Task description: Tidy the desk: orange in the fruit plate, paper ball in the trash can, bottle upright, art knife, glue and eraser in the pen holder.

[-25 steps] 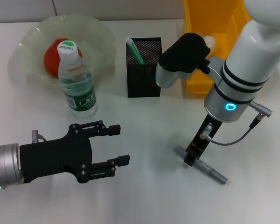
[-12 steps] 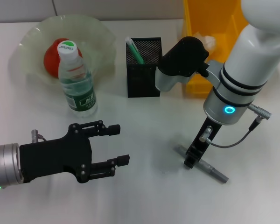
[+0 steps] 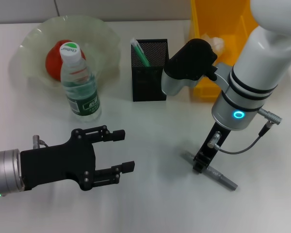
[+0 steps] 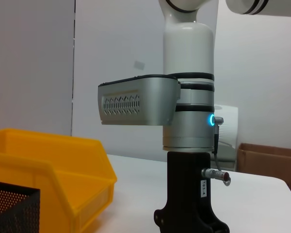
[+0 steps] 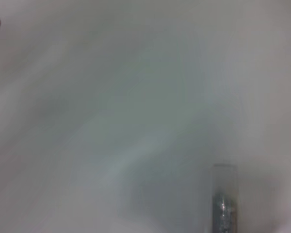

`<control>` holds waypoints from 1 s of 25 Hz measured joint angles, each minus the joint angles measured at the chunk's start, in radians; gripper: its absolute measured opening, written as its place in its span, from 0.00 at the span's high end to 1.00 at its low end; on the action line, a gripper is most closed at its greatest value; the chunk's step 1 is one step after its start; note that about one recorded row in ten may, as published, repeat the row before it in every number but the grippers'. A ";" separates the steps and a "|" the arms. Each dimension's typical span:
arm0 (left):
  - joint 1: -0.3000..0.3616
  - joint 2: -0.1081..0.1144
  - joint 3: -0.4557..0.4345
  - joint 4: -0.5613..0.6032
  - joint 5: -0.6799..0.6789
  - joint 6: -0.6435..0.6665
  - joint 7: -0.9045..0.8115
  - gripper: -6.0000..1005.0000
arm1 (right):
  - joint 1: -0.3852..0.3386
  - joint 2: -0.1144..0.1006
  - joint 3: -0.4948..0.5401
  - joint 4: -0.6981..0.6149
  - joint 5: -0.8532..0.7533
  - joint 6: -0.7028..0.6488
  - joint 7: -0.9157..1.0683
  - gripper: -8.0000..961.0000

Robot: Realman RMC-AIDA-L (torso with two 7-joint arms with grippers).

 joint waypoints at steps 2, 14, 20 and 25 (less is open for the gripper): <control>-0.001 0.000 0.000 -0.001 0.000 0.000 0.000 0.31 | 0.000 0.000 0.000 0.004 0.001 0.002 -0.001 0.76; -0.002 0.000 0.000 0.001 0.000 0.000 0.001 0.31 | 0.004 0.000 -0.003 0.002 0.001 0.008 -0.006 0.83; 0.001 0.000 0.000 0.006 0.000 0.000 0.001 0.31 | -0.071 -0.003 0.031 -0.150 0.001 0.035 -0.009 0.84; -0.002 0.000 -0.002 0.006 0.000 0.000 0.000 0.31 | -0.199 -0.005 0.148 -0.340 0.105 0.122 -0.098 0.84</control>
